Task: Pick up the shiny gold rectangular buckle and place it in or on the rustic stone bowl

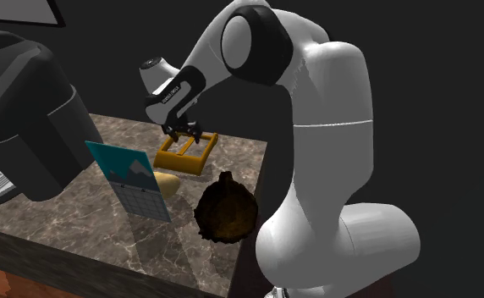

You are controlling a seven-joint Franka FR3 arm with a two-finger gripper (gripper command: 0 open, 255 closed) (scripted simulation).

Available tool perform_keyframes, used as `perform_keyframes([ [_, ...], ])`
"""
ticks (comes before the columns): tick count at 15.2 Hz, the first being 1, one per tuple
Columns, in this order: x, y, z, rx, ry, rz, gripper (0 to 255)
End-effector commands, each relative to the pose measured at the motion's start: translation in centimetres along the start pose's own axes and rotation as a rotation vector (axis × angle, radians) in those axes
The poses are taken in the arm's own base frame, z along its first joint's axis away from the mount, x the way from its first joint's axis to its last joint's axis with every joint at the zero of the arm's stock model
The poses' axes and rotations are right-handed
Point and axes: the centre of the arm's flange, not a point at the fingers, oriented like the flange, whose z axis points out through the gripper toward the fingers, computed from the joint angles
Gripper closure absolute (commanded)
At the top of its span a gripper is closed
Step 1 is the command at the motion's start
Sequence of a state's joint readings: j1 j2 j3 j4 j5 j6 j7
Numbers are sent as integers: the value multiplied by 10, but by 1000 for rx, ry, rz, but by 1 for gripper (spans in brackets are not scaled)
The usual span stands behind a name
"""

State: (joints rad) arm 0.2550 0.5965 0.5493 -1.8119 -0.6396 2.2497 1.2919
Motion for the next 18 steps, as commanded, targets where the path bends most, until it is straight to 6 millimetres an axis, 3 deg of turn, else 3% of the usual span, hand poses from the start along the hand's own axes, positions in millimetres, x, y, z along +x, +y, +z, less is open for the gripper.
perform_keyframes([
  [1, 0, -1, 11, 0, 1, 0, 0],
  [4, 0, -1, 30, 0, 1, 0, 0],
  [12, 0, 0, 30, 0, 1, 0, 0],
  [13, 0, 0, 30, 0, 1, 0, 255],
  [18, 0, 0, 30, 0, 1, 0, 255],
])
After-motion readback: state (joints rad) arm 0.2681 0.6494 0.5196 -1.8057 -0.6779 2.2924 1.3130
